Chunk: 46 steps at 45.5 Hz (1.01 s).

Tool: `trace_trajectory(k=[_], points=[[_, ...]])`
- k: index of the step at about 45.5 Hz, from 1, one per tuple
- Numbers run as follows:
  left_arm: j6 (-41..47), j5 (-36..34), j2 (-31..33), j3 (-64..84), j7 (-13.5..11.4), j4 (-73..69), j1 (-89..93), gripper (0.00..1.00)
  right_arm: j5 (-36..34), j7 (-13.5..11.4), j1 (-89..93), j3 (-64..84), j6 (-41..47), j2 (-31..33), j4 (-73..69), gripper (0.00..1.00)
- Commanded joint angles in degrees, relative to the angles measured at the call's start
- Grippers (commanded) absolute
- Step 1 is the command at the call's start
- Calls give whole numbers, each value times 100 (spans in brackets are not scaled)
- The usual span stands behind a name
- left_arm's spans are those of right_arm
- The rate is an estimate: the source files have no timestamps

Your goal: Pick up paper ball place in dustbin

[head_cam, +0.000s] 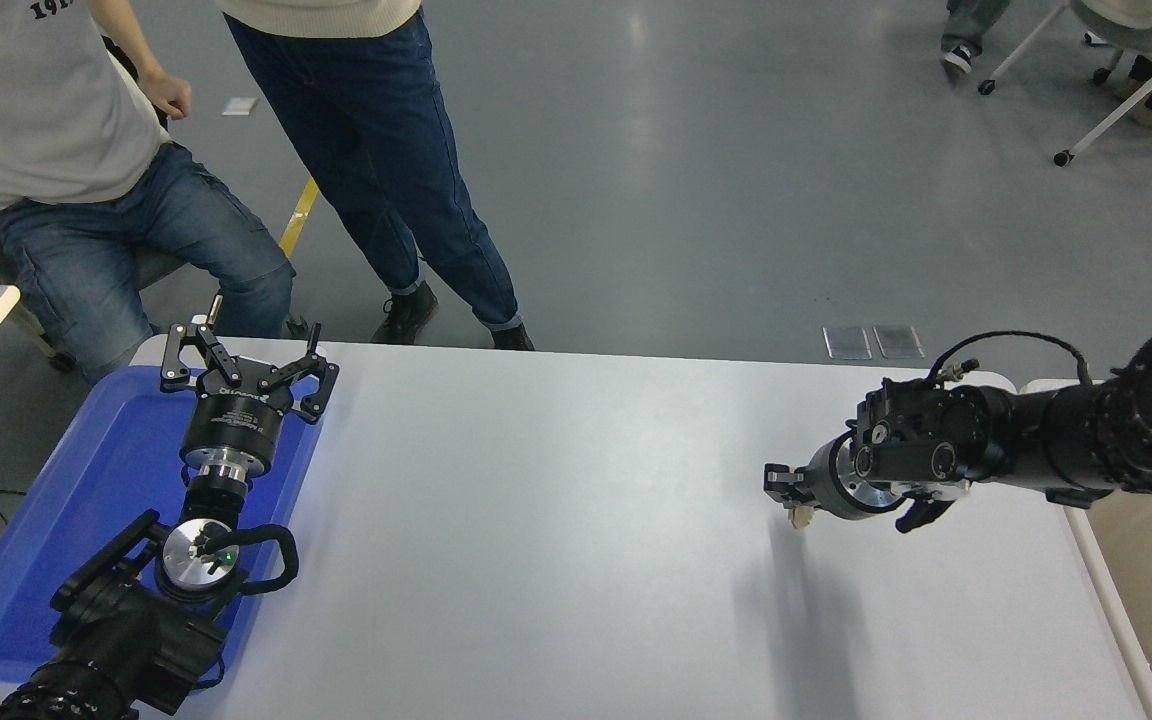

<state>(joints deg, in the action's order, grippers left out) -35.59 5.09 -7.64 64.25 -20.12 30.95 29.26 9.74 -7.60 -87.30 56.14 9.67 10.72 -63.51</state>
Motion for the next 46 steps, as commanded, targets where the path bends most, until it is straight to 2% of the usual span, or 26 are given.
trace_trajectory(k=[1, 21, 30, 46], points=[[0, 1, 0, 0, -1, -1, 1, 100, -16, -22, -1297, 345, 684, 351, -979, 0], [0, 1, 0, 0, -1, -1, -8, 100, -8, -22, -3944, 995, 3128, 633, -1823, 0], [8, 1, 0, 0, -1, -1, -8, 100, -8, -22, -4515, 1004, 3533, 642, -2113, 0], [8, 10, 0, 0, -1, -1, -8, 100, -25, -22, -5403, 995, 3533, 879, -2131, 0]])
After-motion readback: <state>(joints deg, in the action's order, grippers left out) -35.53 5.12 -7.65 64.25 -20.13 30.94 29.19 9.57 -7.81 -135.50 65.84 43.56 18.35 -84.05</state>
